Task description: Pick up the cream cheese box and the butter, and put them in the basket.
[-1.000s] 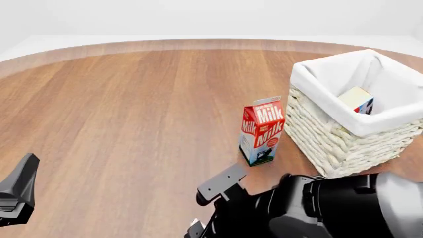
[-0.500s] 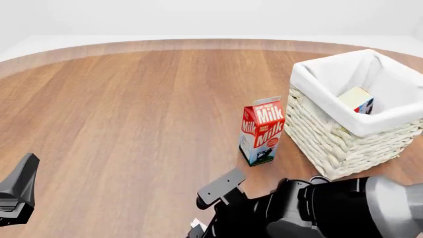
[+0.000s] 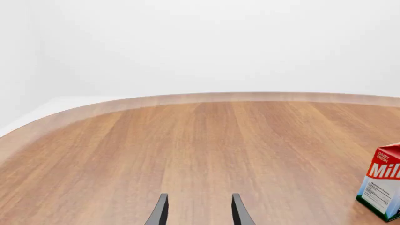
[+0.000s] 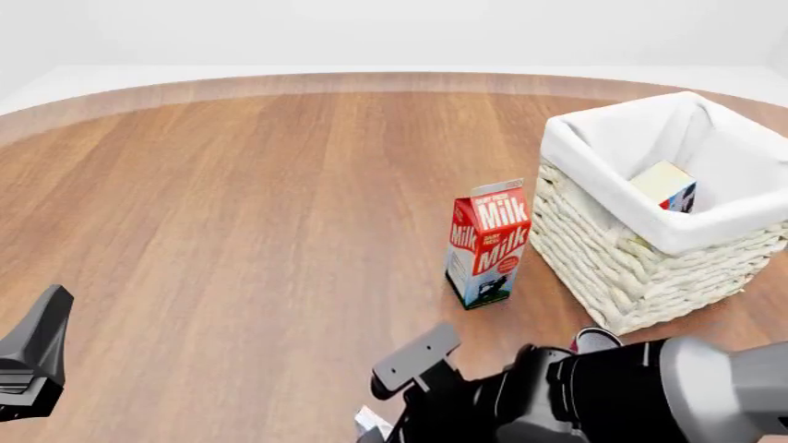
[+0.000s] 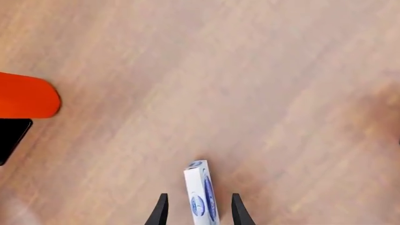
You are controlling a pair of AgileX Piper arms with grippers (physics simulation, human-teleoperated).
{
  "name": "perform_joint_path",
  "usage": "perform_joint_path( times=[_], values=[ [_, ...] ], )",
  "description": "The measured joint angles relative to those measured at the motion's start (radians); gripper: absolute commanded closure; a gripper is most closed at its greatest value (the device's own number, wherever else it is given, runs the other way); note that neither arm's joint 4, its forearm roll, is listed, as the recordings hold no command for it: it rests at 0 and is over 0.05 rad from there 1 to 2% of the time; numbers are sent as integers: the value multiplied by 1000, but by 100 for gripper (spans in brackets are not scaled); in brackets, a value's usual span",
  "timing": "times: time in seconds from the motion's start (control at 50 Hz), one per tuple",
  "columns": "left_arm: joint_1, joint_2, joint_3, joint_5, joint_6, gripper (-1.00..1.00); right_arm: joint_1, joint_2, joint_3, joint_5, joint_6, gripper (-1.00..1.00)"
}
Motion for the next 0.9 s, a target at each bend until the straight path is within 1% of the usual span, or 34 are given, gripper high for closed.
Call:
perform_joint_path(
  times=[0.42, 0.44, 0.64, 0.74, 0.9],
  values=[
    [0, 0, 0, 0, 0, -100, 7, 37, 25, -52, 21, -100],
    [0, 0, 0, 0, 0, -100, 7, 37, 26, -53, 21, 100],
    [0, 0, 0, 0, 0, -100, -7, 9, 14, -27, -1, 100],
    [0, 0, 0, 0, 0, -100, -21, -17, -7, 7, -27, 100],
    [0, 0, 0, 0, 0, -100, -41, -70, -62, 90, -82, 100]
  ],
)
